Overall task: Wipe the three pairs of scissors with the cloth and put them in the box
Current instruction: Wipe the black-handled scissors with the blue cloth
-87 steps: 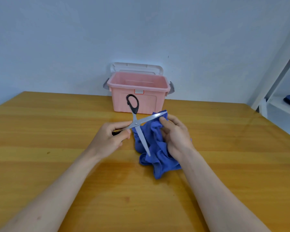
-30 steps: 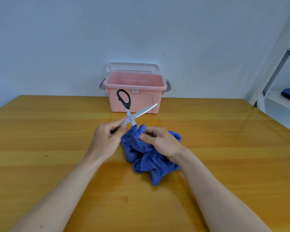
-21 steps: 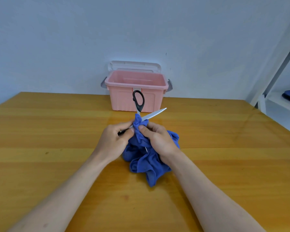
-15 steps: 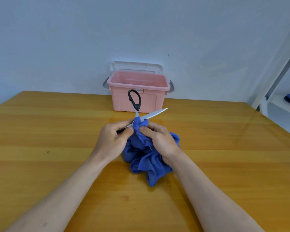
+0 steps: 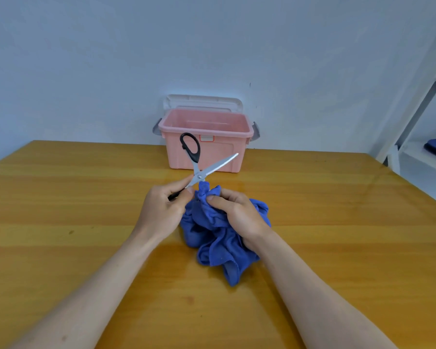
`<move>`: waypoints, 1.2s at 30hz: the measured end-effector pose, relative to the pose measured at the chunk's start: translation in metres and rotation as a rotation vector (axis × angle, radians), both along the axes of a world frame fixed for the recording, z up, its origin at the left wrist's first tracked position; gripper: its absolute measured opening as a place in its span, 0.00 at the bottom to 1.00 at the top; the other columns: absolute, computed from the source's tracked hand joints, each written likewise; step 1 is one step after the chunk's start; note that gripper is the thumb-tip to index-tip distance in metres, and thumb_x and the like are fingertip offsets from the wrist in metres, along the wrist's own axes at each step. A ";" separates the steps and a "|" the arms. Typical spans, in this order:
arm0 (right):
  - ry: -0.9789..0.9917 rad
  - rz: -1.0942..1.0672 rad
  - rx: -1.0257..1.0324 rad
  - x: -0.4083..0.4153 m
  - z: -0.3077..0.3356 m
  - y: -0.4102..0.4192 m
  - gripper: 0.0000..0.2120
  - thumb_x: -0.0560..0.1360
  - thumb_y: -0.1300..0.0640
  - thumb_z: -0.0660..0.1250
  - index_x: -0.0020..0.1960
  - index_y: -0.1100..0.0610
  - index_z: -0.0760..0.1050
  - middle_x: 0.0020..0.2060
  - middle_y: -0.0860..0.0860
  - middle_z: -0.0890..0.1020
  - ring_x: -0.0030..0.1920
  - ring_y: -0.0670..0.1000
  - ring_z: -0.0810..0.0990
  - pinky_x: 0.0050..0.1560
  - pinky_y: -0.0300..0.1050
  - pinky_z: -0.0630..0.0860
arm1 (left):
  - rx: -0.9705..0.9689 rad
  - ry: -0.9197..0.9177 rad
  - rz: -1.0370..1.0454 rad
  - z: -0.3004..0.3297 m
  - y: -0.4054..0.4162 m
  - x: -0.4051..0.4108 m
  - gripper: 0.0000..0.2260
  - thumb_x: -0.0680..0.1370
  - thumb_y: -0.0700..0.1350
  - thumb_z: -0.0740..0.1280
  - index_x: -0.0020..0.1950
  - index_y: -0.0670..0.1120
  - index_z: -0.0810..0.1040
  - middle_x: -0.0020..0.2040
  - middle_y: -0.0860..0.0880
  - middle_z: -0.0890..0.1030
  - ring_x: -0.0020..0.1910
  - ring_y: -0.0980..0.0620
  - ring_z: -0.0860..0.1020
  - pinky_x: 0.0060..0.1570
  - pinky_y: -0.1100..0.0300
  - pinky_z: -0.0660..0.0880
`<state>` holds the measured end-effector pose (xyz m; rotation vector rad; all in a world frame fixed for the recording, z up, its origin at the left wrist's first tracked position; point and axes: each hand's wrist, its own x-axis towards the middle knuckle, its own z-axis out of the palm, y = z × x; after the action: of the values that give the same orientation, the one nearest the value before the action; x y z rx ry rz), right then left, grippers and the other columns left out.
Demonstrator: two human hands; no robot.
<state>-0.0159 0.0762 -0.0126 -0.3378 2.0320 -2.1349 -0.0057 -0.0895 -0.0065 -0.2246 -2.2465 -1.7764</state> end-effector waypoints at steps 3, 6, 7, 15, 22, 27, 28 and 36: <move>-0.008 -0.032 -0.052 0.000 0.000 -0.001 0.09 0.80 0.61 0.64 0.53 0.65 0.80 0.42 0.55 0.84 0.44 0.52 0.84 0.48 0.44 0.80 | -0.007 0.007 -0.094 0.003 0.009 0.008 0.13 0.81 0.38 0.62 0.65 0.44 0.78 0.49 0.63 0.71 0.45 0.67 0.58 0.51 0.55 0.66; -0.008 -0.064 -0.070 0.001 0.001 -0.003 0.09 0.80 0.61 0.64 0.54 0.65 0.80 0.43 0.57 0.84 0.44 0.54 0.84 0.47 0.45 0.81 | 0.006 0.007 -0.127 0.004 0.011 0.009 0.14 0.81 0.36 0.62 0.65 0.41 0.78 0.49 0.65 0.69 0.49 0.66 0.61 0.53 0.61 0.64; -0.003 -0.074 -0.067 0.001 0.001 -0.004 0.09 0.80 0.61 0.64 0.54 0.65 0.80 0.43 0.57 0.84 0.44 0.54 0.84 0.47 0.45 0.82 | 0.009 0.009 -0.123 0.004 0.010 0.008 0.13 0.81 0.36 0.62 0.65 0.41 0.78 0.49 0.65 0.70 0.49 0.66 0.62 0.53 0.63 0.63; 0.026 -0.053 0.019 0.002 0.004 -0.005 0.13 0.78 0.57 0.66 0.51 0.70 0.76 0.44 0.62 0.80 0.47 0.59 0.79 0.54 0.56 0.75 | 0.055 0.030 0.107 0.003 -0.007 -0.006 0.13 0.80 0.40 0.65 0.63 0.49 0.80 0.31 0.62 0.80 0.25 0.63 0.70 0.31 0.68 0.66; 0.020 0.004 0.032 0.002 0.004 0.000 0.11 0.79 0.60 0.65 0.48 0.70 0.75 0.42 0.59 0.78 0.44 0.56 0.78 0.48 0.48 0.73 | 0.151 0.030 0.191 0.008 -0.016 -0.010 0.12 0.79 0.41 0.66 0.57 0.57 0.81 0.34 0.57 0.82 0.25 0.60 0.69 0.33 0.61 0.66; -0.046 0.069 0.038 0.003 0.003 0.000 0.11 0.78 0.60 0.65 0.49 0.69 0.76 0.41 0.57 0.80 0.44 0.53 0.79 0.46 0.43 0.75 | 0.066 0.014 0.130 0.004 -0.013 -0.009 0.14 0.79 0.41 0.66 0.64 0.50 0.79 0.36 0.53 0.82 0.26 0.60 0.69 0.32 0.61 0.67; -0.045 0.059 0.041 0.003 0.002 -0.001 0.11 0.78 0.60 0.65 0.49 0.69 0.76 0.41 0.57 0.80 0.44 0.53 0.79 0.46 0.44 0.75 | 0.039 0.011 0.104 0.002 -0.011 -0.008 0.14 0.80 0.41 0.66 0.64 0.50 0.79 0.38 0.52 0.83 0.27 0.61 0.69 0.34 0.61 0.68; 0.007 -0.003 0.013 0.008 0.006 -0.007 0.10 0.80 0.60 0.65 0.41 0.60 0.79 0.32 0.49 0.81 0.33 0.45 0.80 0.36 0.37 0.75 | 0.035 0.006 0.062 -0.003 -0.004 -0.006 0.13 0.80 0.42 0.66 0.64 0.49 0.80 0.43 0.55 0.84 0.31 0.61 0.75 0.35 0.60 0.73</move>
<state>-0.0079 0.0692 -0.0071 -0.3406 2.0504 -2.1244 -0.0119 -0.0935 -0.0093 -0.1513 -2.1917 -1.7800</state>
